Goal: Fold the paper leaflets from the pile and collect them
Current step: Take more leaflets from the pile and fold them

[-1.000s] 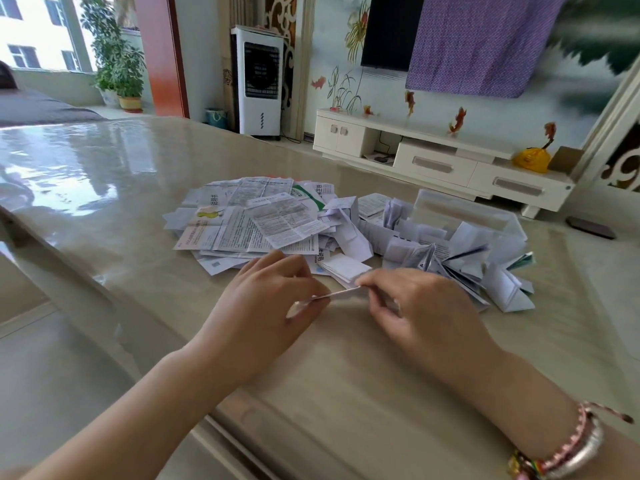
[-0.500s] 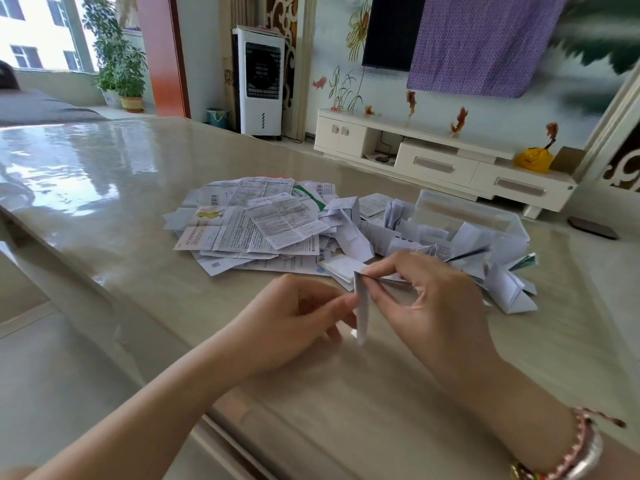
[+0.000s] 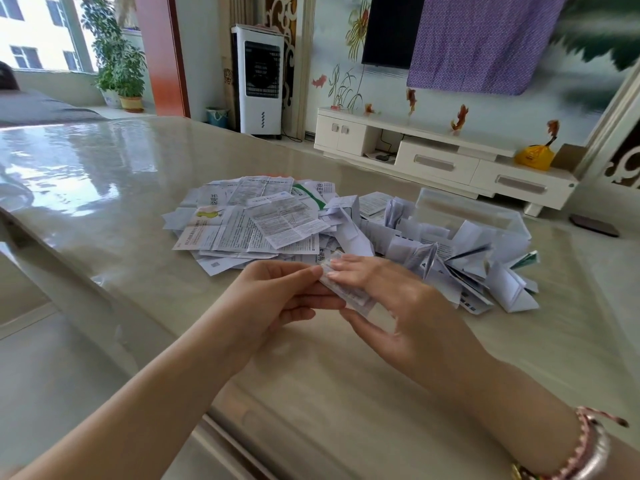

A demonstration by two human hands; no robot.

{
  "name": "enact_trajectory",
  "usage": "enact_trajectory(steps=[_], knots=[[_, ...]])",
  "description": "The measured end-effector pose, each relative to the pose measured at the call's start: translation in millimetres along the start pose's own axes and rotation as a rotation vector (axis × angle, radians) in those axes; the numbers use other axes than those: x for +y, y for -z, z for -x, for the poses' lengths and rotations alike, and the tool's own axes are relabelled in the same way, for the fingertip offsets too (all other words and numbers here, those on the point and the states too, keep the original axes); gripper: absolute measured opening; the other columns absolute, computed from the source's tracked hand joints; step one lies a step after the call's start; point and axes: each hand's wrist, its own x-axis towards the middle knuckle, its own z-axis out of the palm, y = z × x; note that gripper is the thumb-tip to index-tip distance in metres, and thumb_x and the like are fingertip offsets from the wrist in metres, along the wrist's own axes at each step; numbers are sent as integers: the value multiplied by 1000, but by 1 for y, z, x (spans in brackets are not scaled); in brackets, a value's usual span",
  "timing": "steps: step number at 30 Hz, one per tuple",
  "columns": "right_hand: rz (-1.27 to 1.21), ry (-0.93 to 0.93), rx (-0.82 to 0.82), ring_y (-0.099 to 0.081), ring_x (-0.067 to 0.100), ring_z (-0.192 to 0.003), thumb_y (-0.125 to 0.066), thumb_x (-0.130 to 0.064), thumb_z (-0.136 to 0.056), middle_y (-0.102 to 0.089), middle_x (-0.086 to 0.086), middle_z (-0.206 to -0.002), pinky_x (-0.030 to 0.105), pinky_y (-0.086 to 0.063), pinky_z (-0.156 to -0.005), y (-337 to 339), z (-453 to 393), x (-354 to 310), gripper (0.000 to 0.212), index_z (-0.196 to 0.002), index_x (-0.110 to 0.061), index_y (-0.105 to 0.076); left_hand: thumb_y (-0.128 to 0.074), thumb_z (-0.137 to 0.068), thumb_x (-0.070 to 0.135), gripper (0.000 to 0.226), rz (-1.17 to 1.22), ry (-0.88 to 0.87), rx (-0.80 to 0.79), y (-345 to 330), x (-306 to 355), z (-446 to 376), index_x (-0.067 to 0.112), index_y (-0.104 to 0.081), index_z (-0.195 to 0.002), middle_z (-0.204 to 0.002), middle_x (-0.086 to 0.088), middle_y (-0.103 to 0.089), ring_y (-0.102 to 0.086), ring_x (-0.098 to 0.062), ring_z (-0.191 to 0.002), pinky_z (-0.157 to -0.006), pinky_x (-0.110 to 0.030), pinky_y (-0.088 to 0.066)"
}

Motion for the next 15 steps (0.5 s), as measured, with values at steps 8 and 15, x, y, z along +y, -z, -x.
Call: enact_trajectory(steps=[8, 15], knots=[[319, 206, 75, -60, 18, -119, -57, -2, -89, -67, 4, -123, 42, -49, -97, -2, -3, 12, 30, -115, -8, -69, -52, -96, 13, 19, -34, -41, 25, 4, 0, -6, 7, -70, -95, -86, -11, -75, -73, -14, -80, -67, -17, -55], [433, 12, 44, -67, 23, -107, -66, 7, -70, -72, 7, -111, 41, -55, -90, -7, -16, 31, 42, -108, -8, -72, -55, -94, 24, 16, -979, -625, 402, 42, -4, -40, 23, -70, -101, -109, 8, -69, -58, -12, -103, -87, -28, -42]])
